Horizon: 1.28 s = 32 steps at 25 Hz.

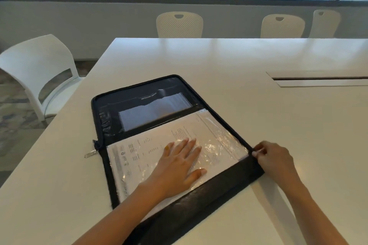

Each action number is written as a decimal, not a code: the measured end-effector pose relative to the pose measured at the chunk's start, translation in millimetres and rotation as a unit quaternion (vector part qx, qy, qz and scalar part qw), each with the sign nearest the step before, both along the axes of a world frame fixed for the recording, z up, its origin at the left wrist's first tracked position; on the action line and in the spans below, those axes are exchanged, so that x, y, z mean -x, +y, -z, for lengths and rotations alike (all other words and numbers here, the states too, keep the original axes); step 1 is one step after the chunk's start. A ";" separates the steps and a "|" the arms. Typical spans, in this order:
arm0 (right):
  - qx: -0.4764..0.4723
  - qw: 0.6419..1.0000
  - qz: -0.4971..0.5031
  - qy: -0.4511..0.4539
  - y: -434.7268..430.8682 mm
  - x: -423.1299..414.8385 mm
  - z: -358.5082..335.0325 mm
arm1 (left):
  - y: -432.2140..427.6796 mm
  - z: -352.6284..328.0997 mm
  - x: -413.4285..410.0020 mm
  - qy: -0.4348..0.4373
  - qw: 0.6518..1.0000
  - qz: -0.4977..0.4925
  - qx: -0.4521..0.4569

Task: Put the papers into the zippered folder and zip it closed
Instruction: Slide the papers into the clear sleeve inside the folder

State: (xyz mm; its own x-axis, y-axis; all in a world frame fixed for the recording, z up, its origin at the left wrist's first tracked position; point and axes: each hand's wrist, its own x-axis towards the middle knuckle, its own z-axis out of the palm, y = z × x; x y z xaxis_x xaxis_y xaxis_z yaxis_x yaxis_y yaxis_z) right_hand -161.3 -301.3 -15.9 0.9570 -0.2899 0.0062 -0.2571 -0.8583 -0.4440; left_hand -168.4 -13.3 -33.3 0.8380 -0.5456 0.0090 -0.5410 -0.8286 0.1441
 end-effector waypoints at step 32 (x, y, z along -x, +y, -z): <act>0.178 0.976 -0.127 -0.009 8.7 -123.9 14.1 | -74.3 -12.3 -12.5 0.015 1.000 -0.010 -0.005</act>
State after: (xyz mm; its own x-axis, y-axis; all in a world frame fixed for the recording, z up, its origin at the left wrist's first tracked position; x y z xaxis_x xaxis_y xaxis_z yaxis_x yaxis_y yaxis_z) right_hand -37.3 -292.5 -30.0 0.9966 -0.0190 0.0802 -0.0102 -0.9940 -0.1090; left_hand -155.8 -87.5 -21.0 0.8489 -0.5281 -0.0216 -0.5194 -0.8411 0.1510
